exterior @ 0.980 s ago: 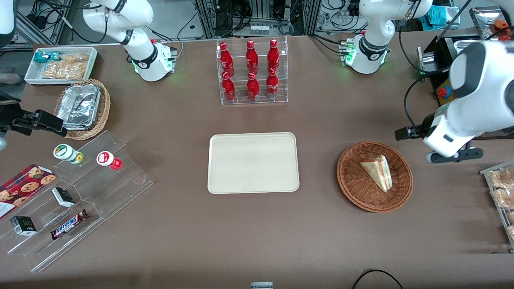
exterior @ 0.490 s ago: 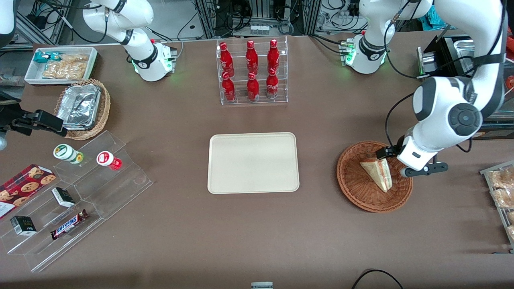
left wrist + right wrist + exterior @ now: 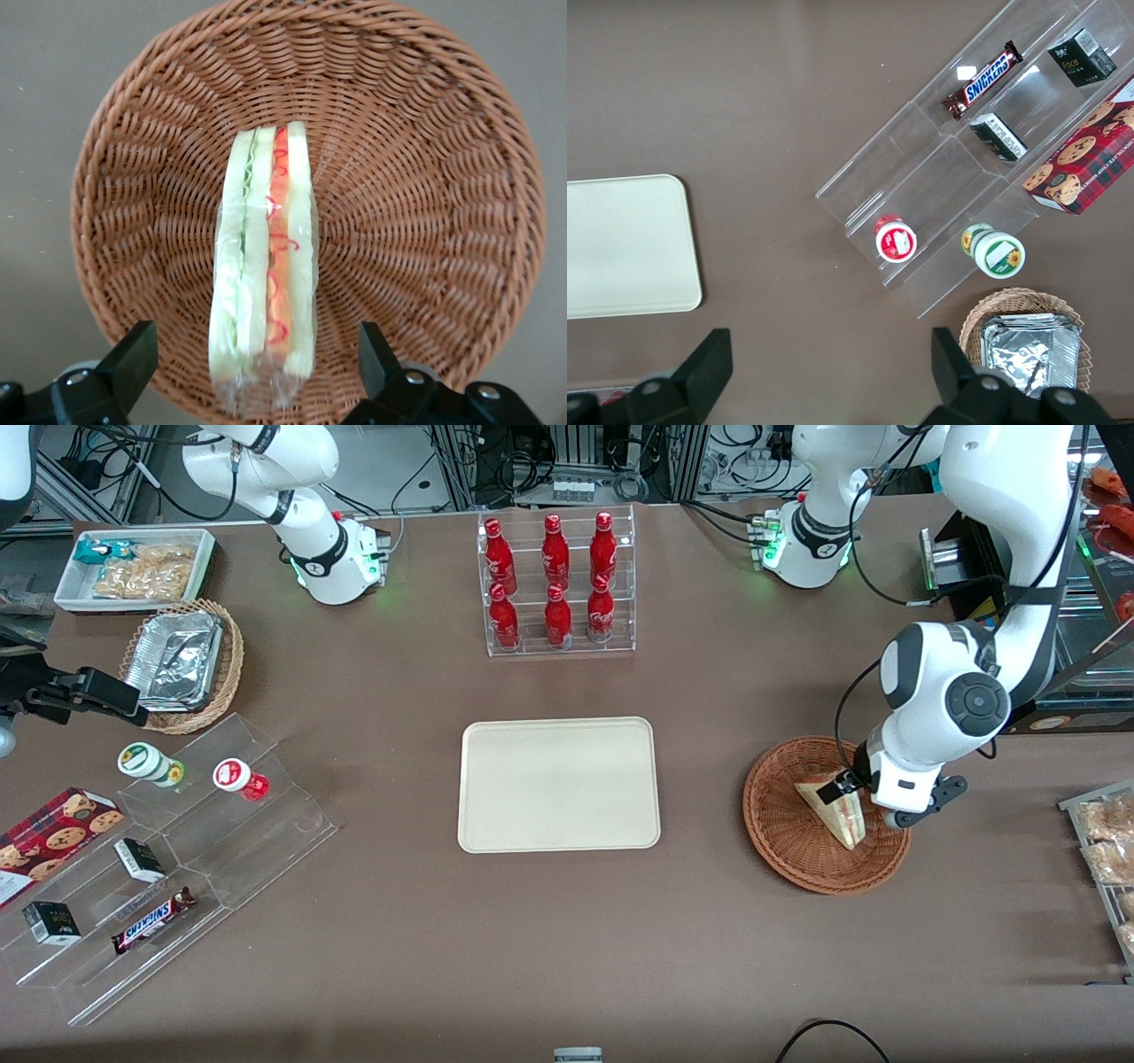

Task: Place sandwich from basket to tray
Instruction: 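Lower the left gripper and close it on the sandwich, then lift the sandwich and carry it over the cream tray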

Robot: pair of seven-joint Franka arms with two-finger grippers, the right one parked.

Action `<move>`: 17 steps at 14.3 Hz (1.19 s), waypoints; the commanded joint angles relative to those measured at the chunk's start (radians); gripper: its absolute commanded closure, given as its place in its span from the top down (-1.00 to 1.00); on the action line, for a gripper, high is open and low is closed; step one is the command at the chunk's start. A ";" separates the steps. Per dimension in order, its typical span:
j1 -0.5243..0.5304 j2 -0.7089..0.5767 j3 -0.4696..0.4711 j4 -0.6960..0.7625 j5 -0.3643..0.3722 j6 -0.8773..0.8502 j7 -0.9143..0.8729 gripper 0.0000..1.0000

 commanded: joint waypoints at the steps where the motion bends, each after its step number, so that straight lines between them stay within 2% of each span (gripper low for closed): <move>1: 0.001 0.034 0.003 -0.018 0.000 0.063 -0.038 0.97; 2: 0.001 0.046 0.003 -0.016 0.000 0.064 -0.074 0.64; 4: 0.000 0.053 0.003 -0.019 0.002 0.060 -0.119 -0.52; 5: 0.000 0.048 0.003 -0.016 0.002 0.054 -0.110 -0.74; 7: 0.000 0.027 0.003 0.004 0.002 0.031 -0.113 -0.81; 12: -0.043 0.017 -0.009 0.185 0.013 -0.260 -0.089 -0.83; 15: -0.127 0.037 -0.011 0.266 0.013 -0.321 0.192 -0.76; 17: -0.198 0.045 -0.011 0.286 0.013 -0.321 0.229 -0.84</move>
